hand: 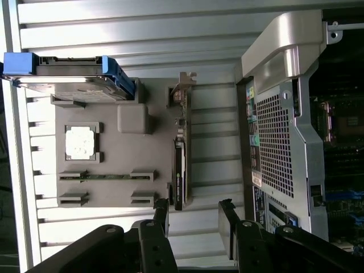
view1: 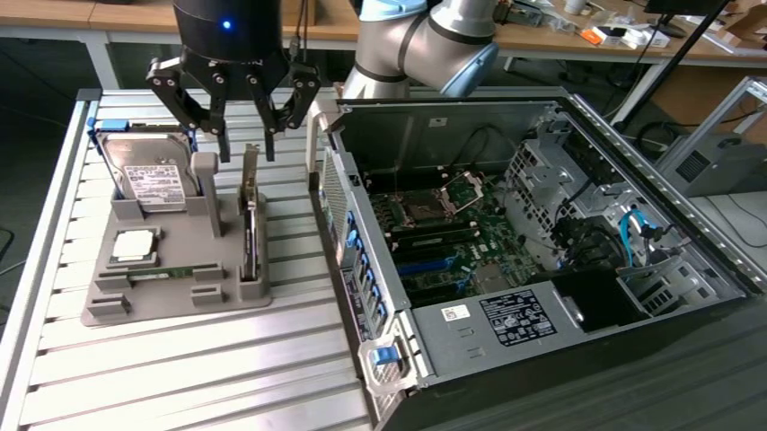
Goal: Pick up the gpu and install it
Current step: 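Pick up the gpu and move the gpu toward the slot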
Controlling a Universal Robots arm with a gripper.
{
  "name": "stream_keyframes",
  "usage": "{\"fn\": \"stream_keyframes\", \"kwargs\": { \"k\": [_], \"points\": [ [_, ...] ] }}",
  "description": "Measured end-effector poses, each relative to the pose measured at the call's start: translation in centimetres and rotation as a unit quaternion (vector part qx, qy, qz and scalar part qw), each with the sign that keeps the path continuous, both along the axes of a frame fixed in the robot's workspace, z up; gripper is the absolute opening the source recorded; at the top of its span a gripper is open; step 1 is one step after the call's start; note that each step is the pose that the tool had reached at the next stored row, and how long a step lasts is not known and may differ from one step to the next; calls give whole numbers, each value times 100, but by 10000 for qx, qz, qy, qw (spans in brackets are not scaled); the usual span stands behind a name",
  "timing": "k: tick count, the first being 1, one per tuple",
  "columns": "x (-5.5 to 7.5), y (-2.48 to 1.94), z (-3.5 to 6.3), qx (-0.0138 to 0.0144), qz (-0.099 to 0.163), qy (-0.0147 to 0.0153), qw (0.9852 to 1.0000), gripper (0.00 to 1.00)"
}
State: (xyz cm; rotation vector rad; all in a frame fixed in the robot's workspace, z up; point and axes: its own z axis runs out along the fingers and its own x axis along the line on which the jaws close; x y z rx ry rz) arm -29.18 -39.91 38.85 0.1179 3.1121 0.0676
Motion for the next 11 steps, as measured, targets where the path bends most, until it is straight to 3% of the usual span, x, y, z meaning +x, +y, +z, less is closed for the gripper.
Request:
{"fn": "stream_keyframes", "kwargs": {
  "k": [11],
  "points": [
    [-4,0,-53,0,0,0,10000,48]
  ]
}}
